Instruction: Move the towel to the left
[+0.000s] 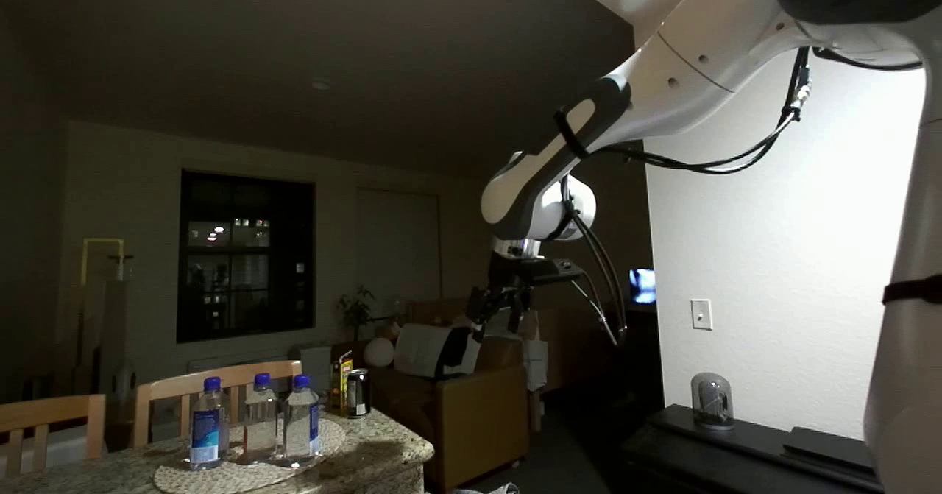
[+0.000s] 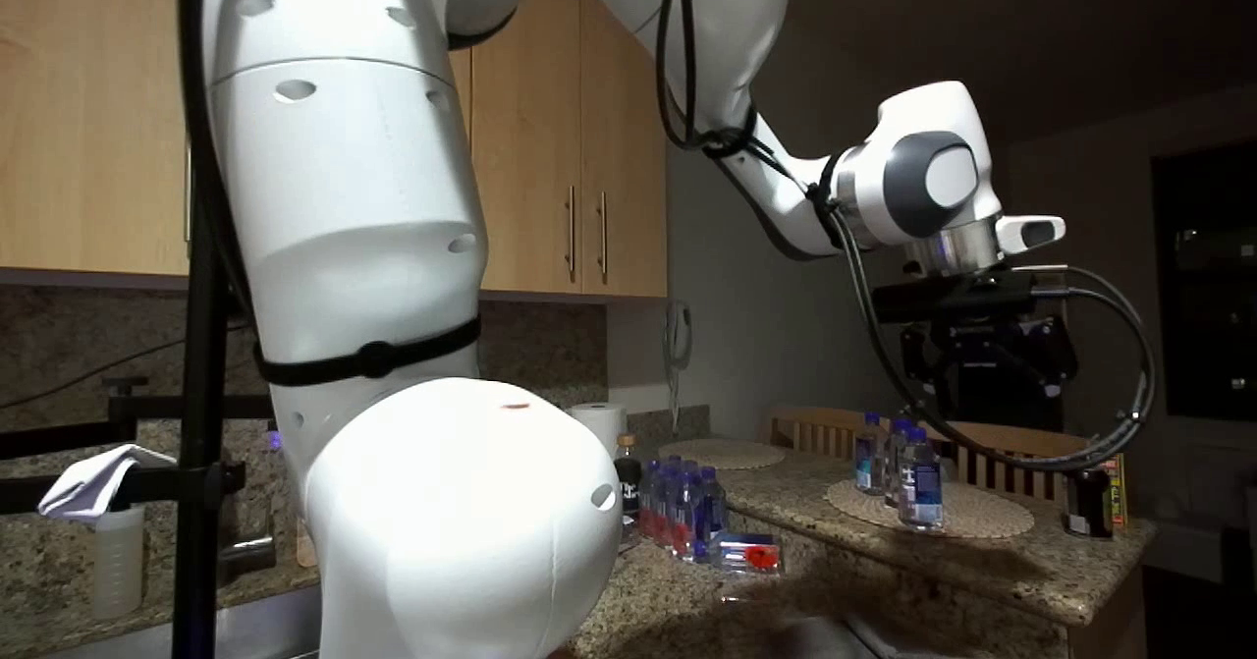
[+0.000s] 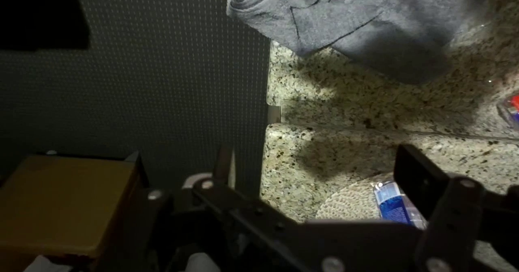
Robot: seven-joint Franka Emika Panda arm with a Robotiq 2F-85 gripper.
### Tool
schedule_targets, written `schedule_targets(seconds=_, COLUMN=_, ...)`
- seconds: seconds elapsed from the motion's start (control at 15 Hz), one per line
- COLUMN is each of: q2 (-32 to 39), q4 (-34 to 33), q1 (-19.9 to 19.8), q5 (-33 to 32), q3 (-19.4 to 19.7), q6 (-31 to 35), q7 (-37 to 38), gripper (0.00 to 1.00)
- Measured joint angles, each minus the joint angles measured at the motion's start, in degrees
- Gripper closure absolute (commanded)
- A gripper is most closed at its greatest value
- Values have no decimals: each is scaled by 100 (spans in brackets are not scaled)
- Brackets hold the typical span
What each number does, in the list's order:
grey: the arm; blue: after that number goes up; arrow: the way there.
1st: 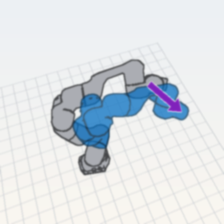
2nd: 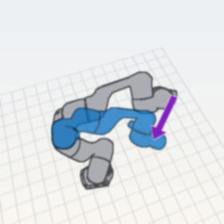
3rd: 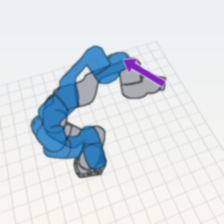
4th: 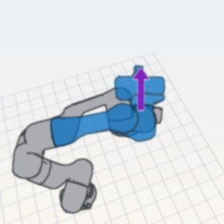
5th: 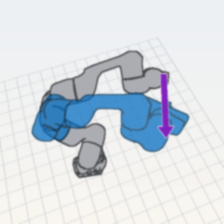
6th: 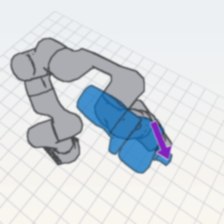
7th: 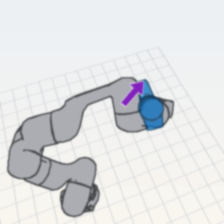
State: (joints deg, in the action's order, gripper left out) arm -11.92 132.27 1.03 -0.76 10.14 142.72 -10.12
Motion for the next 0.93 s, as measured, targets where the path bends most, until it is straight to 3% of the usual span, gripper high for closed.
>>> schedule_targets(seconds=0.4, q2=906, q4=-395, q1=-260, q5=9, q3=13, q6=115, q7=-106, gripper=0)
schedule_targets(seconds=0.93, q2=902, q4=-397, q1=-286, q5=9, q3=-53, q6=117, q7=-100, gripper=0)
